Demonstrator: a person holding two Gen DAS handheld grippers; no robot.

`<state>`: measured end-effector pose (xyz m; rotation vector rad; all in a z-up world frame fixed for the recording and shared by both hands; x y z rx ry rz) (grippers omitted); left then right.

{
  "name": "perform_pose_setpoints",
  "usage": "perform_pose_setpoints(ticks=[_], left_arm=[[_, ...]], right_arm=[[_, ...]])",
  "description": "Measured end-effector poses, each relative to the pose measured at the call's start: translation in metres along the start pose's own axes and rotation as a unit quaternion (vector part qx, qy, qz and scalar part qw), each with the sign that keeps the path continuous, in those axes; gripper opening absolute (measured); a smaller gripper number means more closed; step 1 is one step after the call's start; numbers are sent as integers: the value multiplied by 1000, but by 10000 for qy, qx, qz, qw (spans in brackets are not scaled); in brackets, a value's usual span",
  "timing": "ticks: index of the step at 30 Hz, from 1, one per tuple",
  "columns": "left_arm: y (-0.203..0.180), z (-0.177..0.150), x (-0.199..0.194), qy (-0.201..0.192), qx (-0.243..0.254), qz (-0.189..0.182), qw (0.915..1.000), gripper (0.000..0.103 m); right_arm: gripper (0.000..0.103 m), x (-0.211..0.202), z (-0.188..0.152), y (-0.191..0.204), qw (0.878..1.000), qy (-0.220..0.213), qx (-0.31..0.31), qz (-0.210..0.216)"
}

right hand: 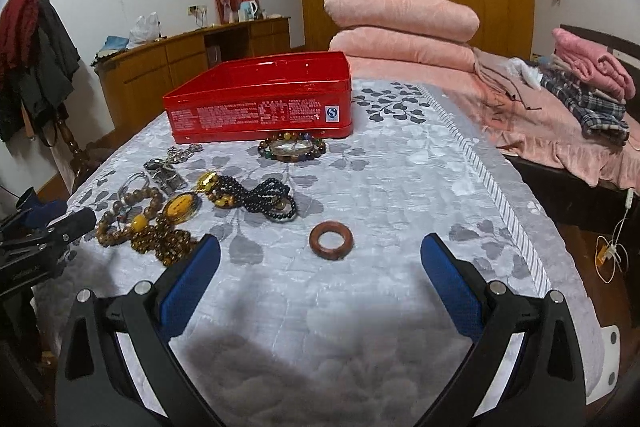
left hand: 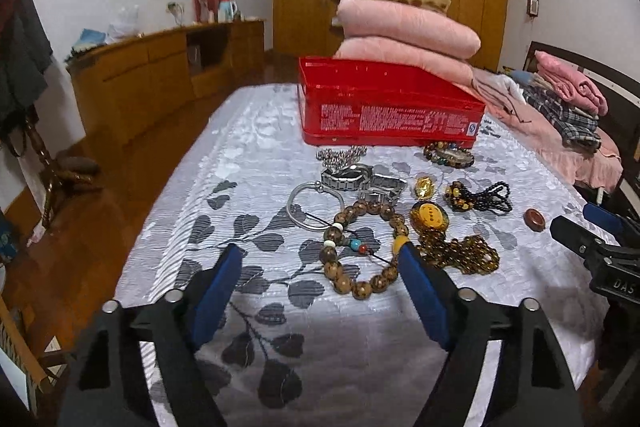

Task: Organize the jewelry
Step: 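Grasp the brown wooden ring with the right tool while the left tool grasps the wooden bead bracelet, then carry both held items into the red tin and open both tools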

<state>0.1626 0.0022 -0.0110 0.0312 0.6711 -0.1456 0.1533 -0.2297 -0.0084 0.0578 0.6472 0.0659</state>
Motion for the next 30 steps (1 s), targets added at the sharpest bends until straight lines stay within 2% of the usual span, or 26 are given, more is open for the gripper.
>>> perform_pose_setpoints(ticks=[4,9,12,16,20,22,24,28,30], left_arm=[[3,4,17,288,-63,-58,9995,64],[3,6,32,578,-144,-309,9977,54],[3,5,38,701,-160,-409,9966,51],[3,7,42,778,-154,-507,9956,51],[1,8,45,824,-101,-512,9952,48],[1,9,45,830,-78,-466,9954,42],[0,9,45,829,-42,-462,9955,32],[-5,7,42,815,0,-563,9951,21],[-5,6,40,801,-31,-622,9948,15]], right_arm=[[78,15,8,-3,9996,280,7,12],[69,29,9,-8,9983,583,73,16],[63,36,9,-9,9972,740,82,18],[47,46,7,-8,9950,990,63,84],[45,49,6,-9,9938,1104,71,101],[45,51,6,-8,9936,1125,59,87],[43,51,6,-7,9936,1130,2,43],[30,51,6,-8,9940,1098,-13,11],[29,50,6,-8,9940,1089,-5,30]])
Point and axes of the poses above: each gripper's, at about its wrist camera, not at the fingertips, and x roughly the way its jaws point, y to its left, z to its top, the point moved 4 cm from there along x, roughly the way its jaws point, and after that the axes turned 2 degrees about x, right-handed, at the moved point
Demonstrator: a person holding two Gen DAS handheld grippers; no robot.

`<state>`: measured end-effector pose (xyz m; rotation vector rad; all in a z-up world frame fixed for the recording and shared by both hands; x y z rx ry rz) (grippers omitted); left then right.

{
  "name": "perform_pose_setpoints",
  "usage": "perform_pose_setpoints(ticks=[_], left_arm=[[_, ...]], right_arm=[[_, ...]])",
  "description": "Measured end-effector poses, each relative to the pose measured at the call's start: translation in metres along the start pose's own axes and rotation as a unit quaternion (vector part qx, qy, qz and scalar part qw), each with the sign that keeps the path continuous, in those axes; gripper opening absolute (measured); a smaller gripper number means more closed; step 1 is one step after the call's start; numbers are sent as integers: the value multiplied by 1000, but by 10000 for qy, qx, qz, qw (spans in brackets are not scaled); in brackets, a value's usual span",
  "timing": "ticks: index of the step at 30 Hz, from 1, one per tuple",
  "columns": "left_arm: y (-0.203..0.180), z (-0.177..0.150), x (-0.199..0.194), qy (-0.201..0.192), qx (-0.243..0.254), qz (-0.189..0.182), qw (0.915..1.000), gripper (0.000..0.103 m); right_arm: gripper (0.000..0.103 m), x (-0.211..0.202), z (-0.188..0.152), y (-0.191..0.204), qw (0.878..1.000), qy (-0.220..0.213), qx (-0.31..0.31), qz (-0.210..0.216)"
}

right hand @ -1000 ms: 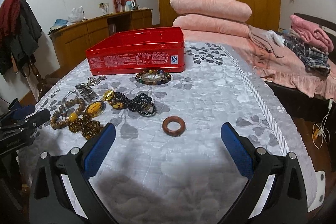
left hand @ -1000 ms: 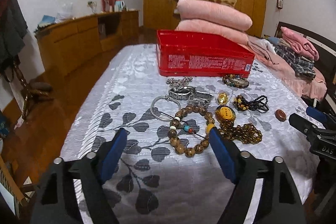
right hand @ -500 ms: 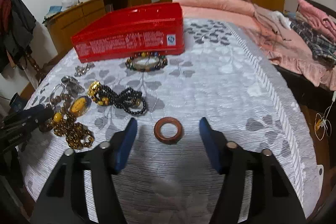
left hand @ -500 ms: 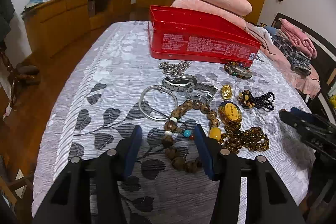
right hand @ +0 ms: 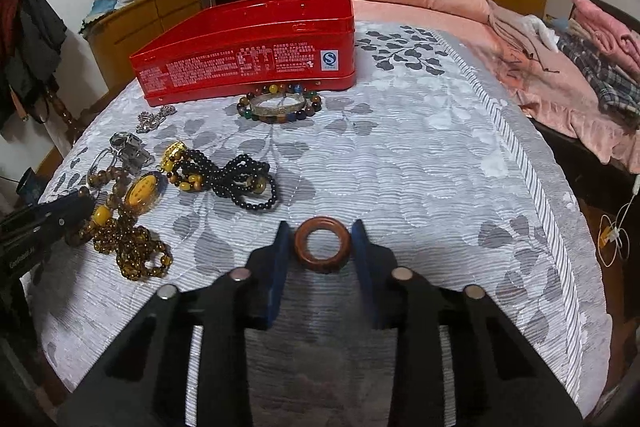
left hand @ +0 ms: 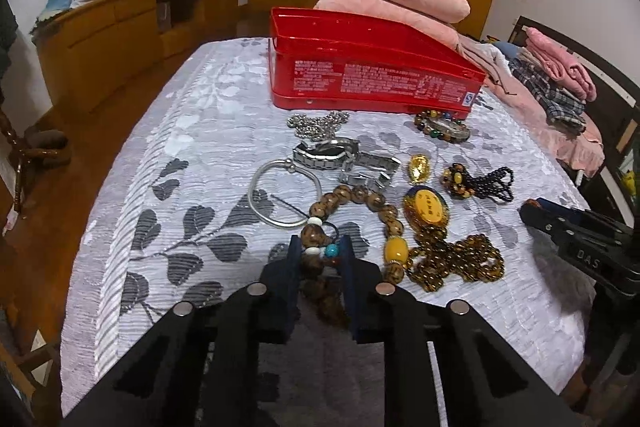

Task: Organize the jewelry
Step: 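Carry both held items into the red tin and open both tools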

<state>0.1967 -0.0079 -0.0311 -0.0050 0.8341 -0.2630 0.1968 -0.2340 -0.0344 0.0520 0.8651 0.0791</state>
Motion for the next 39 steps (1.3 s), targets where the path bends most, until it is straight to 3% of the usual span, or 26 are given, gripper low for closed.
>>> perform_pose_setpoints(ticks=[6,18,39], left_arm=[[1,-4,-6,-68,-197,-234,9995,11],[-8,11,-41,-605,-288,-368,9971,11],[-20,83,-62,-1367,-233,-546,9888,11]], right_arm=[[29,-5,-1,1,10000,-34,14,79],[29,-34,12,12,9991,-363,-89,184],[29,-39,73,33,9957,-781,-159,469]])
Point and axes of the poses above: each gripper's, at about its wrist camera, not at the fingertips, and x roughly the way its jaws point, y to its left, z to its top, the point moved 4 cm from there along x, roughly the way its jaws point, and after that the axes turned 2 degrees about x, right-handed, at the moved point
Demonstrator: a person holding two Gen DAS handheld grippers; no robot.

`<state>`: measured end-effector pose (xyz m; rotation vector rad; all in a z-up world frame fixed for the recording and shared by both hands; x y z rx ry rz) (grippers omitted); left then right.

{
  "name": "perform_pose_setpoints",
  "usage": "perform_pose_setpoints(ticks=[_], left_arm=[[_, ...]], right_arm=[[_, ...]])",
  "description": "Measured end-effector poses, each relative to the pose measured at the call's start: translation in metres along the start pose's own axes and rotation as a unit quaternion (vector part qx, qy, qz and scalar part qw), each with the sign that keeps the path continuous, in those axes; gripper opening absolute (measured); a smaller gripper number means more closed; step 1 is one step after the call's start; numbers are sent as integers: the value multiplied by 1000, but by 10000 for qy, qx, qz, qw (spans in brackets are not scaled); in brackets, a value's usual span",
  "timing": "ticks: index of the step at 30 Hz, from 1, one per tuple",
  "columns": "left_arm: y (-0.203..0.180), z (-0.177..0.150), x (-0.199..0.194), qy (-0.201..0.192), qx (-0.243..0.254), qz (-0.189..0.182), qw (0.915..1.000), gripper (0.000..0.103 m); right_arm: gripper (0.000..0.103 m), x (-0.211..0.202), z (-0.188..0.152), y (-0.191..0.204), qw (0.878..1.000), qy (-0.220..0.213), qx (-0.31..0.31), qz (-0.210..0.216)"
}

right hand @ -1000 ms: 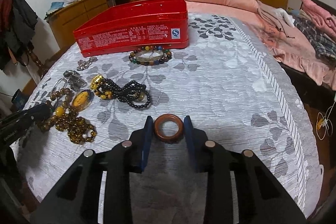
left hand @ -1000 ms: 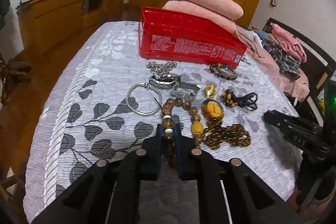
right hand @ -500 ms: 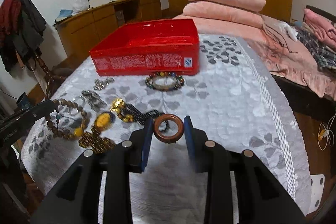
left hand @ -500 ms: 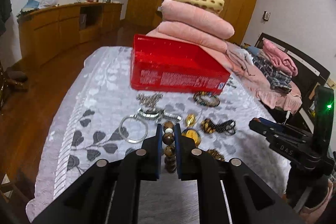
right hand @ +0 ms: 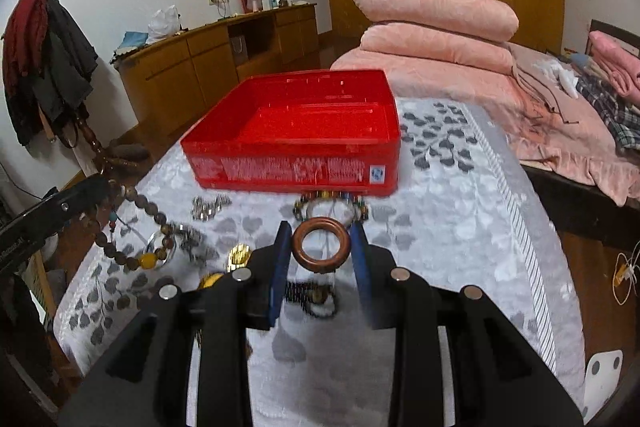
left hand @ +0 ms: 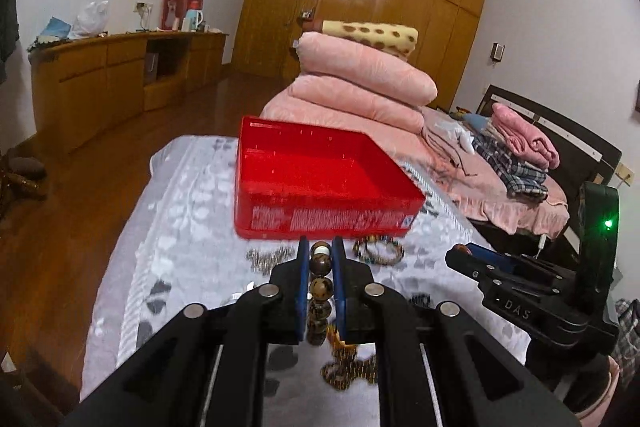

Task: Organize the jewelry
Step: 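Carry both held items into the red tin and open both tools, then grasp the silver bangle with the left tool while the right tool withdraws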

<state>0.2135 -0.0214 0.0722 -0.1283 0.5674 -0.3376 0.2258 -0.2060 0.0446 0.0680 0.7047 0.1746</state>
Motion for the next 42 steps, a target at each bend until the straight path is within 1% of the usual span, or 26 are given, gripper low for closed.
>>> perform_pose_setpoints(ticks=[10,16,19,25,29,37,39,40,41,42], left_arm=[[2,51,32,-273,-33,10,9996,11],[-1,79,53,-437,-36,-40,9990,11],[1,90,70,-417,-84,-52,9991,11],[10,95,107,-207,-116,88,9997,11],[17,92,130,-2,-122,190,9997,11],[25,80,149,316,-132,296,9990,11],[26,79,152,408,-88,354,9985,11],[27,78,153,436,-79,384,9983,11],[28,77,153,446,-69,432,9980,13],[28,77,152,467,-47,454,9979,19]], right_arm=[[29,22,50,3,9998,-157,42,92],[29,47,73,5,9998,-103,92,108],[29,60,84,3,9999,-56,132,86],[29,92,95,-2,9997,126,215,70],[29,107,98,-7,9994,208,271,80],[30,123,99,-12,9990,327,297,49],[38,125,99,-12,9990,341,298,9],[45,126,99,-12,9990,332,300,-12],[49,125,98,-13,9991,306,300,-44],[50,124,99,-14,9991,274,300,-80]])
Point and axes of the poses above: each gripper's, at about its wrist camera, not at the fingertips, and x roughly the way its jaws point, y to its left, z to its top, the point moved 4 cm from there along x, roughly the way its jaws point, and after that the axes turned 2 degrees about x, right-handed, at the moved point
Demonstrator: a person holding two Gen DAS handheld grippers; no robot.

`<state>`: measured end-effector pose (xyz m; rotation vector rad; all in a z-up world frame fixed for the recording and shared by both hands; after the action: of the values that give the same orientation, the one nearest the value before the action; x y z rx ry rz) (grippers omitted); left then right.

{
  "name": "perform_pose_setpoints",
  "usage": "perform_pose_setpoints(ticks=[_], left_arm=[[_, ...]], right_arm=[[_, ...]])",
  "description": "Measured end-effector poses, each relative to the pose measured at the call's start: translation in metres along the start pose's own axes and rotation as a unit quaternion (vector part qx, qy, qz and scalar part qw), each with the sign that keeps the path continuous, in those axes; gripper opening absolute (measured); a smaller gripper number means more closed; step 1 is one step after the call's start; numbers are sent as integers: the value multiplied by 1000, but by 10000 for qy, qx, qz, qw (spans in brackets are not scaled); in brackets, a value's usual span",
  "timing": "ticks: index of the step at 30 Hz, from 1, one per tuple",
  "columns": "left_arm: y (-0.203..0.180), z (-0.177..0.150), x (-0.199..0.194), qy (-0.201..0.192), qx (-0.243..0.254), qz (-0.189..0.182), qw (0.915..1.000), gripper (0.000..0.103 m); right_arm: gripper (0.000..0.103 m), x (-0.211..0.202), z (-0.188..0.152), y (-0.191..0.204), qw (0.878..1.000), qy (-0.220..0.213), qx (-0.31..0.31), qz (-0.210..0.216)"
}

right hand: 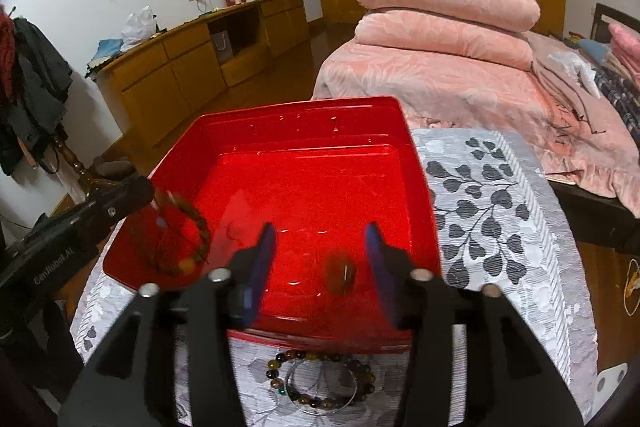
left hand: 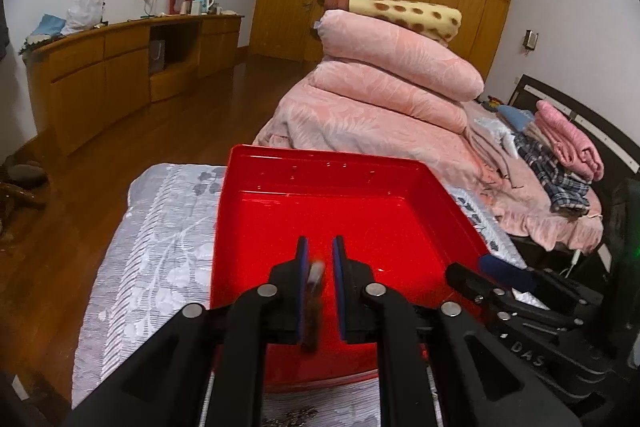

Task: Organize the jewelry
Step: 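Grasp the silver bangle with the left tool while the right tool withdraws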

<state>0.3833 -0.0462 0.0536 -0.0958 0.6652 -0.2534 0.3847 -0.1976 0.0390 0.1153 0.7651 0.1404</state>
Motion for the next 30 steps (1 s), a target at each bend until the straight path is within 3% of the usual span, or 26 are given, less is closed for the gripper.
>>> perform_pose_setpoints(ticks=[2,5,6,12,21,30], left_arm=[[1,0,-1,5,35,47,10000,31],[1,-3,-12,-69,114,112,9998,37],[1,-4,-16,-86,140,125,9998,44],[11,-25,-56,-188,339,252,9989,62],[38,-91,-97,90,234,520,9983,64],[33,-144,-94,632,371,531,9959,67]], right_arm=[[51,-3,0,-1,10000,-41,5,0],[52,-10,-1,-3,9999,-102,3,-7],[53,-14,-2,-4,9999,-124,1,-4],[59,-43,-29,-7,9996,-228,-131,-81],[60,-86,-103,-14,9999,-67,-106,-39],[64,-99,-158,20,9975,346,-482,389]])
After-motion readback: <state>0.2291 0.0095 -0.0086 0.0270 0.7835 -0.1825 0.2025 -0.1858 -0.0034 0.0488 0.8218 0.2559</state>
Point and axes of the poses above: each gripper's, at about its wrist camera, not at the fingertips, and x roughly the way its jaws point, y to its left, z to its top, the point moved 4 cm from there along x, roughly the way its jaws point, and after that the axes turned 2 degrees about x, right-handed, at the moved point
